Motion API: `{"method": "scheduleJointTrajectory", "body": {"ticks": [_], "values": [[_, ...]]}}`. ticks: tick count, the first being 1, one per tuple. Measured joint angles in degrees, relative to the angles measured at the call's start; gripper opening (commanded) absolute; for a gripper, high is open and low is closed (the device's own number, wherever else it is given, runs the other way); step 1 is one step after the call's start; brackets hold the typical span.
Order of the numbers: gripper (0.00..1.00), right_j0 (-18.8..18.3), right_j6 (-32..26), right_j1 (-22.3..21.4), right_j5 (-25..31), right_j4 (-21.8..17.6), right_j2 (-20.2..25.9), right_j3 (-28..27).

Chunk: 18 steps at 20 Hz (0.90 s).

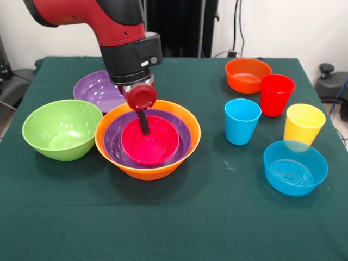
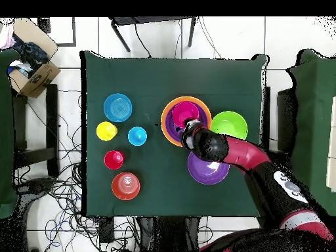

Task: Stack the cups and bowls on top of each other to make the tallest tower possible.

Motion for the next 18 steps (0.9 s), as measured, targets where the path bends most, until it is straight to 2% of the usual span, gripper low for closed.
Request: {"method": "scheduleJointTrajectory", "body": {"ticks": [18], "values": [[1.0,1.6,0.0,-1.7,0.0,0.0,-0.5,0.0]]}}
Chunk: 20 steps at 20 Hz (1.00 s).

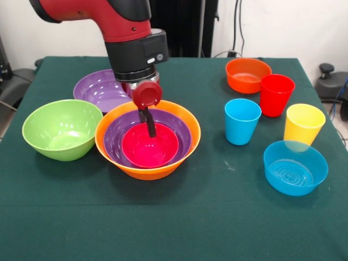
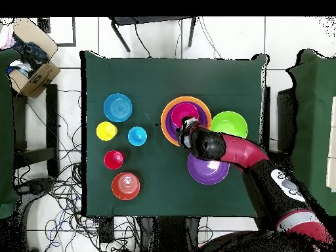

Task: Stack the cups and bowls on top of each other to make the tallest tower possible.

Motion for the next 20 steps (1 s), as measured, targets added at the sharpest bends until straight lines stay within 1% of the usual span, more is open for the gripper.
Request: {"method": "scheduleJointTrajectory", "body": {"ticks": [5,8,9,18,20], "values": [[1.0,0.0,0.0,-2.8,1.1,0.0,0.0,0.5],[1.0,0.0,0.0,-4.6,2.8,0.0,0.0,0.8],[1.0,0.0,0.0,-5.9,4.3,0.0,0.0,1.0],[1.0,0.1,0.0,-9.4,8.8,0.3,0.0,1.4],[1.0,0.5,0.0,-10.8,10.5,0.7,0.0,1.5]]}}
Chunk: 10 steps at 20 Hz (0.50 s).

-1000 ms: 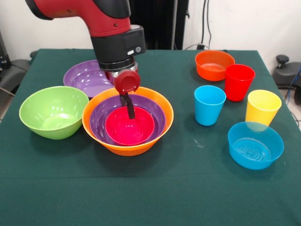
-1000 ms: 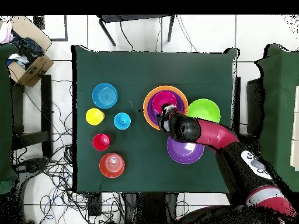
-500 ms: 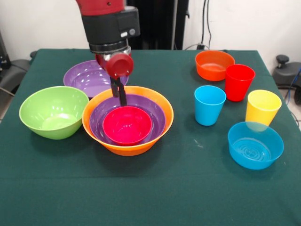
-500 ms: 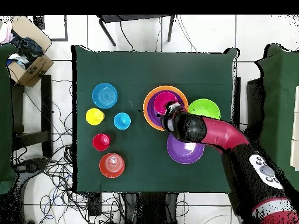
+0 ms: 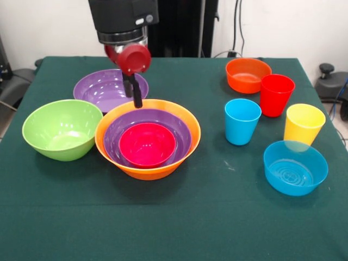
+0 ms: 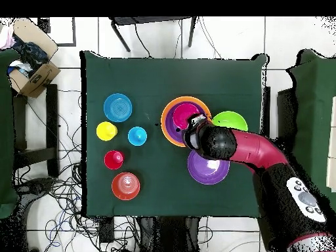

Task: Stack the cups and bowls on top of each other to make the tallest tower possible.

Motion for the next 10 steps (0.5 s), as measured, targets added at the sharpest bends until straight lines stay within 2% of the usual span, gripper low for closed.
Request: {"method": "scheduleJointTrajectory", "body": {"ticks": [5,10], "values": [[1.0,2.0,0.0,-3.3,4.8,0.8,-0.1,0.1],[1.0,6.0,0.0,-6.3,9.8,1.5,-0.4,-0.1]]}}
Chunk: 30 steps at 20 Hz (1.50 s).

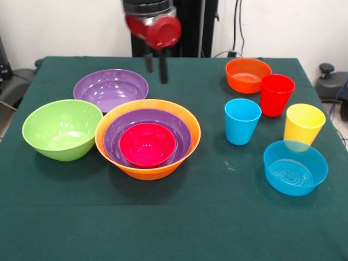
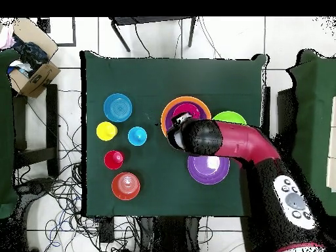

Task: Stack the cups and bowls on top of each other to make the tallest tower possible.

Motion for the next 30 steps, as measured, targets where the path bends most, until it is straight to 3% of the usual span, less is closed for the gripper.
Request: {"method": "scheduleJointTrajectory", "body": {"ticks": [2,8,15,30], "values": [[1.0,3.3,0.0,-0.6,1.3,0.2,-0.7,-0.7],[1.0,8.1,0.0,-0.1,1.4,0.2,-2.4,-2.1],[1.0,15.2,0.0,1.4,1.4,0.5,-7.7,-3.2],[1.0,20.8,0.0,5.5,0.9,4.0,-13.5,-4.6]]}}
